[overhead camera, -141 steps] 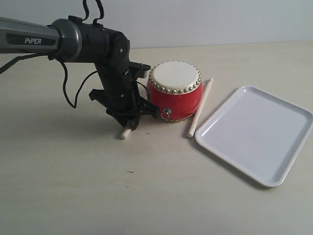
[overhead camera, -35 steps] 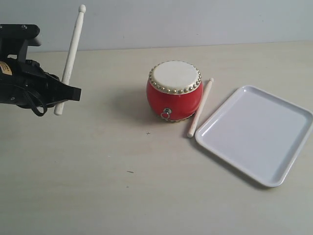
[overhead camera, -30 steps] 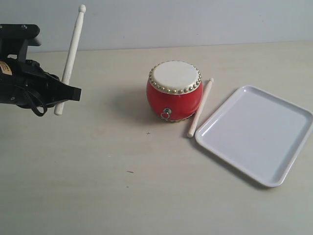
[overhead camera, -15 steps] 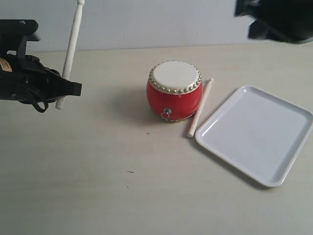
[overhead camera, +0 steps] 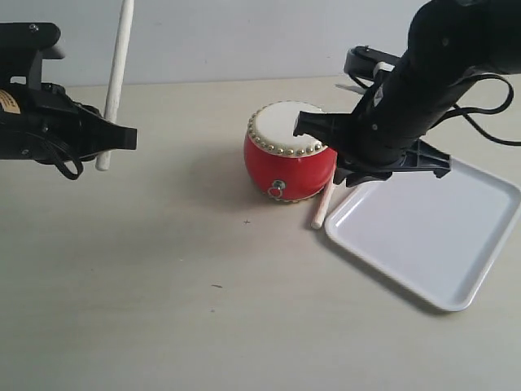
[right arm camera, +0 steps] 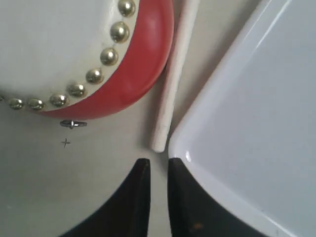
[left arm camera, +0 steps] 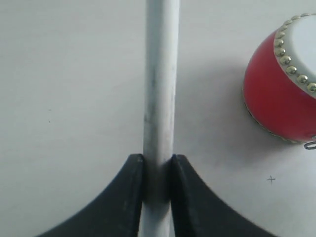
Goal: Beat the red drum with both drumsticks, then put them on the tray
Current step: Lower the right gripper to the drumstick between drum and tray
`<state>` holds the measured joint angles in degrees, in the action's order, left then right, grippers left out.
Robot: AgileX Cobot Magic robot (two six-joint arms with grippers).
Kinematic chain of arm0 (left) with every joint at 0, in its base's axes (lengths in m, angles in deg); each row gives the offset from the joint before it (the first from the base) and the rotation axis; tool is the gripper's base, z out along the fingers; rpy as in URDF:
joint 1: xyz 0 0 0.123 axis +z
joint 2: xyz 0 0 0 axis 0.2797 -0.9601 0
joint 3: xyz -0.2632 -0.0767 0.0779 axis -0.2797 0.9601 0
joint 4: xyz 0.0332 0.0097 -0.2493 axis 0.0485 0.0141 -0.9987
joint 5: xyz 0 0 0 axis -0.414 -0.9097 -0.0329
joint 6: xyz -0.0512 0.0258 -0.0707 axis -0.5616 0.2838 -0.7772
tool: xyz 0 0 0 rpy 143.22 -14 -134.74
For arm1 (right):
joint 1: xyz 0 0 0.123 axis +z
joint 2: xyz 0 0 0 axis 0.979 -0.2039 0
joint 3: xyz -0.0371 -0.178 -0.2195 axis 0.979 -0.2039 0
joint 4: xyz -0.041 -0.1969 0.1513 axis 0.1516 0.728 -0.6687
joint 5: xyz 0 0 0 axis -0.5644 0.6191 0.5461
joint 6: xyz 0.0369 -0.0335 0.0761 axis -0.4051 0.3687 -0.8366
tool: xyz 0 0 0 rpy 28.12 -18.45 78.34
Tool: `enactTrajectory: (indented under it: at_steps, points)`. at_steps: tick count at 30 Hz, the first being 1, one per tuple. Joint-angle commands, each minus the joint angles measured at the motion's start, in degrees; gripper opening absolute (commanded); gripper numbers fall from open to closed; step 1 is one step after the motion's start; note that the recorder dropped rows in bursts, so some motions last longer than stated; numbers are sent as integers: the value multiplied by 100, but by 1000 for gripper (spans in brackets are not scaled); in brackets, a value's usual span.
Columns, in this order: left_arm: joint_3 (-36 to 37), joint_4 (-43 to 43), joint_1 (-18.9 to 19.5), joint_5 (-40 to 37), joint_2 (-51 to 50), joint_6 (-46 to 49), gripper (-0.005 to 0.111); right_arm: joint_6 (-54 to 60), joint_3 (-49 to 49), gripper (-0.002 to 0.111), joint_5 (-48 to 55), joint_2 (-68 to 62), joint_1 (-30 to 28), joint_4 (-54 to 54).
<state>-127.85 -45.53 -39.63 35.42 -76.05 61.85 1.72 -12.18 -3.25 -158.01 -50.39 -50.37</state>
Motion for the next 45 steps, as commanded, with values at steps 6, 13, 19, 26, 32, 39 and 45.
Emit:
enactTrajectory:
  at_steps: [6,13,19,26,32,39,45]
  points:
    - [9,-53,4,247,46,-135,0,-1094,50,29,-183,-383,409,600]
    - [9,-53,4,259,46,-176,0,-1873,50,29,-500,-683,572,1162]
    - [9,-53,4,256,46,-219,0,-2212,50,29,-778,-892,580,1432]
    - [9,-53,4,302,46,-243,0,-2221,53,29,-890,-998,580,1487]
    - [9,-53,4,322,46,-243,0,-2671,53,29,-996,-1036,580,1899]
    - [9,-53,4,322,46,-243,0,-2660,53,29,-1059,-1036,580,1973]
    - [9,-53,4,322,46,-243,0,-2466,53,29,-1035,-1095,580,1684]
